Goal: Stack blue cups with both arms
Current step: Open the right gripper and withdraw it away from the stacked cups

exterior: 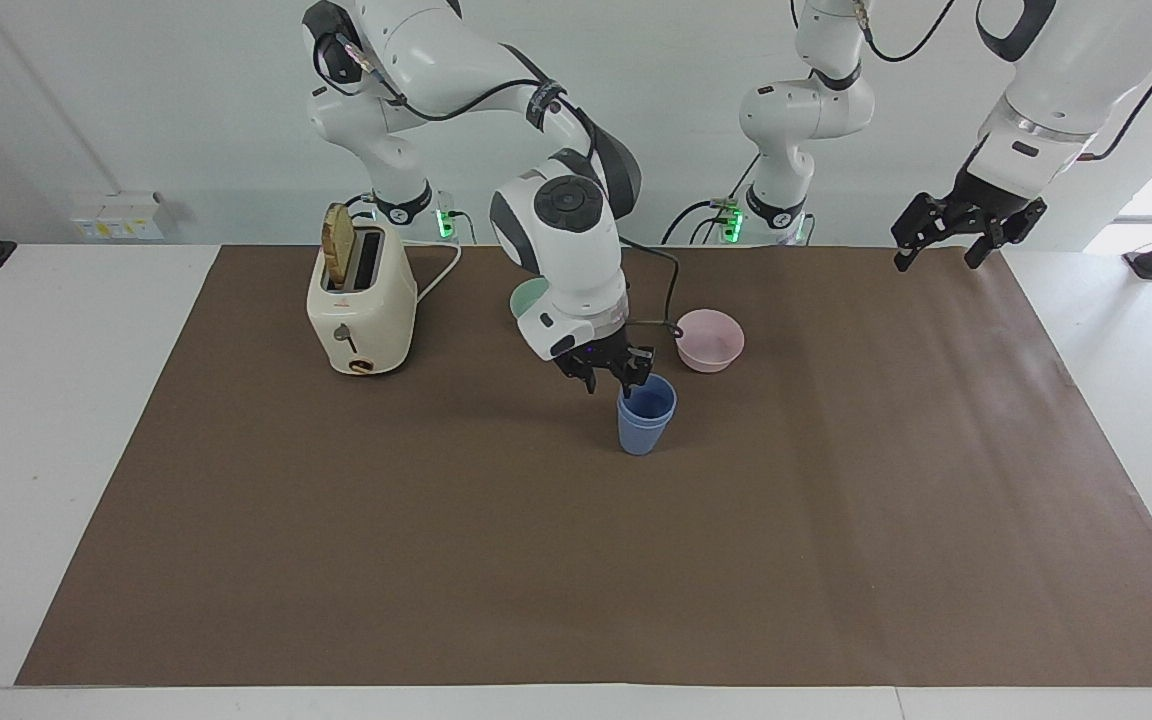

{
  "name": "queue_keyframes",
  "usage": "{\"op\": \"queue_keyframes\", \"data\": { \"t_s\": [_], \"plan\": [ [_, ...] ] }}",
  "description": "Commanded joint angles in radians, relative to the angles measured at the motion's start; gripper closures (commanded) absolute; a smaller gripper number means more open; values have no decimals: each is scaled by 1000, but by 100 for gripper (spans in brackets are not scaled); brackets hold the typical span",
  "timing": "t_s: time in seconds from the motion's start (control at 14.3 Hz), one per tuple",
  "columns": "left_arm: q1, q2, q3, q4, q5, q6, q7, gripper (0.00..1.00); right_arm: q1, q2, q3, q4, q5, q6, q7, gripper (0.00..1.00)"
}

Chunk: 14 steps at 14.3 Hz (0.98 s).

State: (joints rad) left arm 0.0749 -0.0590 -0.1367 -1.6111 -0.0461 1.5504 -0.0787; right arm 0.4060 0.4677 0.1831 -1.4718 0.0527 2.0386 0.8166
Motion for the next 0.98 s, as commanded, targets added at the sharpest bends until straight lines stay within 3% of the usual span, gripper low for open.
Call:
{"op": "queue_keyframes", "data": {
  "t_s": [0.0, 0.56, 0.91],
  "plan": [
    [9, -21, -1, -15, -12, -12, 5, 0, -64, -15, 3, 1, -8, -33, -48, 0],
    [9, -21, -1, -15, -12, -13, 5, 0, -366, -150, 1, 22, -11, -277, -560, 0],
    [9, -21, -1, -15, -12, -12, 5, 0, -524, -233, -1, 22, -65, -376, -681, 0]
  ]
}}
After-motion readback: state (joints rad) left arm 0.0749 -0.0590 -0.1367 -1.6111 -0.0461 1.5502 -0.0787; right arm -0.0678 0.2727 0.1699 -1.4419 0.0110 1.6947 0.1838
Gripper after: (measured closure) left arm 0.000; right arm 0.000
